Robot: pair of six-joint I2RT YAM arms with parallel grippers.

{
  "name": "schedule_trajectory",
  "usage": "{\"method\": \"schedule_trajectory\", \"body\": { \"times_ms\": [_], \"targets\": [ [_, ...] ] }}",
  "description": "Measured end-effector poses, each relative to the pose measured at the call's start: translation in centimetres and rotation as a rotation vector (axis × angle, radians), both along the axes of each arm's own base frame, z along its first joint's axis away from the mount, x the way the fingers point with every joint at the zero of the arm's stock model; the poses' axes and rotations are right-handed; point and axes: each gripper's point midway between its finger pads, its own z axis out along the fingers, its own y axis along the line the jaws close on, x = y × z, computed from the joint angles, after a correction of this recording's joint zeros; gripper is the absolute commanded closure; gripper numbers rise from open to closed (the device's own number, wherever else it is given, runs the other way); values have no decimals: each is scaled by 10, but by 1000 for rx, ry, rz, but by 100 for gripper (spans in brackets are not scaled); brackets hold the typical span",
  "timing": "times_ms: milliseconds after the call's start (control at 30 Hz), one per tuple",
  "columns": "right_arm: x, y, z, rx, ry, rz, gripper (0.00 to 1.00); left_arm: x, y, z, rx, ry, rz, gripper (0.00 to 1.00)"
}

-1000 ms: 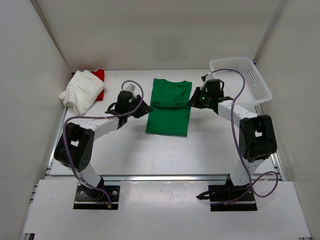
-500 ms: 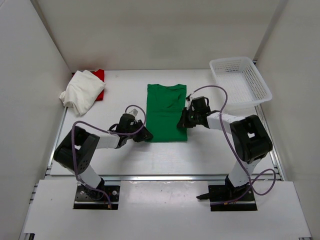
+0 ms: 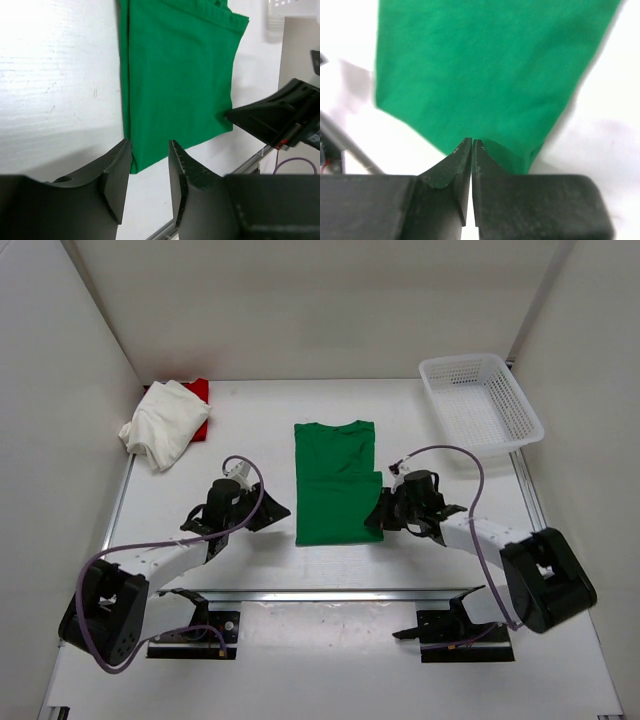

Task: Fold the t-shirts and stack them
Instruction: Grab one side of the 2/3 rectangular tshirt with both arms

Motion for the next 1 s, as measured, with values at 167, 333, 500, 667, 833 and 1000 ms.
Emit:
{"method": "schedule_trajectory", "body": {
  "times_ms": [167,333,500,667,833,1000],
  "targets": [
    [-21,-2,17,79,-49,-3,96,-13,0,-14,26,36,-25,51],
    [-35,-22,-12,78,38,-57,98,-29,-9,-35,63,101,-85,42],
    [-36,-26,-21,102,64,-79,98,-38,-13,-45,81,136,-112,41],
    [-37,-24,-16,116,54,-71,81,-41,-20,-49,79,142,-133,41],
    [-28,-34,12,133,-49,-108,64,-43,-26,-51,76,145,-147,51],
    [-15,-58,12,98,-76,-192,61,-44,-29,-54,76,149,-151,58]
  ]
}}
